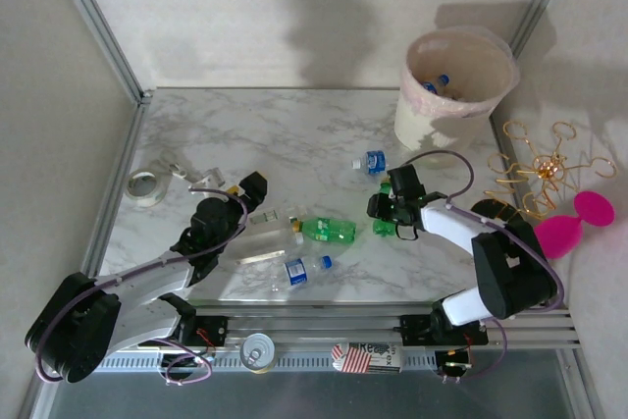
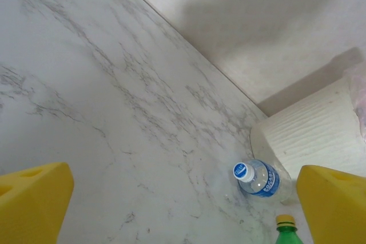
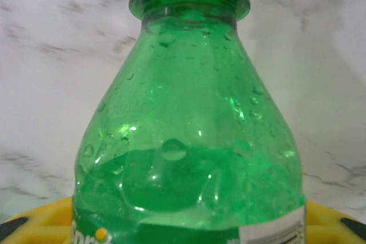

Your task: Put the plastic bottles in the bin

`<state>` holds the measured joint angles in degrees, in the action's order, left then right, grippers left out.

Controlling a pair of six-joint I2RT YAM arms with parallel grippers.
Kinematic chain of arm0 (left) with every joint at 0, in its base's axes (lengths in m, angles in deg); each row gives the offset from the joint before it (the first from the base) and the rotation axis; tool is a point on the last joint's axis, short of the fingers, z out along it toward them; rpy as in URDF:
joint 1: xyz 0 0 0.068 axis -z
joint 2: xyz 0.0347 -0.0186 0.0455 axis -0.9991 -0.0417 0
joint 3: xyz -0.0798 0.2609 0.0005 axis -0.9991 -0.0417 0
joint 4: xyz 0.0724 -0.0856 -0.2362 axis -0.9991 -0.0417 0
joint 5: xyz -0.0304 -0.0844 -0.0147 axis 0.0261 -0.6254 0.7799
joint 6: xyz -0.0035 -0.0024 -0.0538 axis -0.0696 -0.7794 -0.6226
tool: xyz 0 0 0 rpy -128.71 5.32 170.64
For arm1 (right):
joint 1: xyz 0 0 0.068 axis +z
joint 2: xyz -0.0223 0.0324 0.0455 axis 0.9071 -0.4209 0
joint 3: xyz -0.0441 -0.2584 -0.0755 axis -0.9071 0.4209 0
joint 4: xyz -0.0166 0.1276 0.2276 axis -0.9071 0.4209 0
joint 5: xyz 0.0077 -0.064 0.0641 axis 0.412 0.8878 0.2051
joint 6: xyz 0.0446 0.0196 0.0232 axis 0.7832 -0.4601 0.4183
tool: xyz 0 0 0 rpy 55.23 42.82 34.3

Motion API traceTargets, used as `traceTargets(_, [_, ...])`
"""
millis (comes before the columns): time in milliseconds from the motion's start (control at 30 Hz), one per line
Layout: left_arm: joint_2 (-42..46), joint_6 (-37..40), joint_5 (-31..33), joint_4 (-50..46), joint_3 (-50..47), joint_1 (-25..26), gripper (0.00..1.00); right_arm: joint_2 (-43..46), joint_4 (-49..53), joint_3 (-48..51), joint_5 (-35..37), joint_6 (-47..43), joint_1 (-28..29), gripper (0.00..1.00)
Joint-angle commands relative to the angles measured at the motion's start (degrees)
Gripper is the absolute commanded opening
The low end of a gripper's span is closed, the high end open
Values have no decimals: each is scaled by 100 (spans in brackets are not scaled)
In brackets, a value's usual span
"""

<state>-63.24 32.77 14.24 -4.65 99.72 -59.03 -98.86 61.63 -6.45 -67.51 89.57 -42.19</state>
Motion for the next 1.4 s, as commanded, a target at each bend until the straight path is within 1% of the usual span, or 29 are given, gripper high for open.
traceTargets(0, [106, -178, 120, -103, -95, -160, 99, 360, -335, -490, -500, -318, 24, 43])
traceTargets(133, [228, -312, 78, -208, -157, -379, 100, 436, -343, -1099, -665, -612, 22, 43])
traceTargets(233, [385, -426, 19, -278, -249, -577, 100, 436, -215, -1713, -583, -919, 23, 43])
traceTargets(433, [736, -651, -98, -399, -485, -947, 100, 369, -19, -3019, 96, -1573, -73, 44])
traceTargets(567, [910, -662, -144, -508, -562, -1065, 100, 193, 15, -3892, 456, -1861, -413, 44])
traceTargets(767, [1034, -591, -212, -637, -598, -1121, 100, -172, -390, -4683, 602, -1815, -1175, 45])
traceTargets(967, [1042, -345, -431, -875, -472, -1138, 100, -973, -347, -5478, 723, -1674, -1719, 46])
traceTargets(1100, [1021, -79, -595, -1157, -297, -1137, 100, -1505, -95, -5959, 743, -1639, -1919, 47])
traceTargets(1200, [987, 155, -735, -1393, -139, -1144, 100, -1775, 21, -6066, 684, -1561, -1982, 48])
traceTargets(1300, [912, 410, -883, -1637, 35, -1138, 100, -1946, 107, -6054, 623, -1508, -2015, 51])
traceTargets(1367, [855, 578, -997, -1820, 155, -1136, 100, -2013, 158, -6045, 615, -1482, -2023, 55])
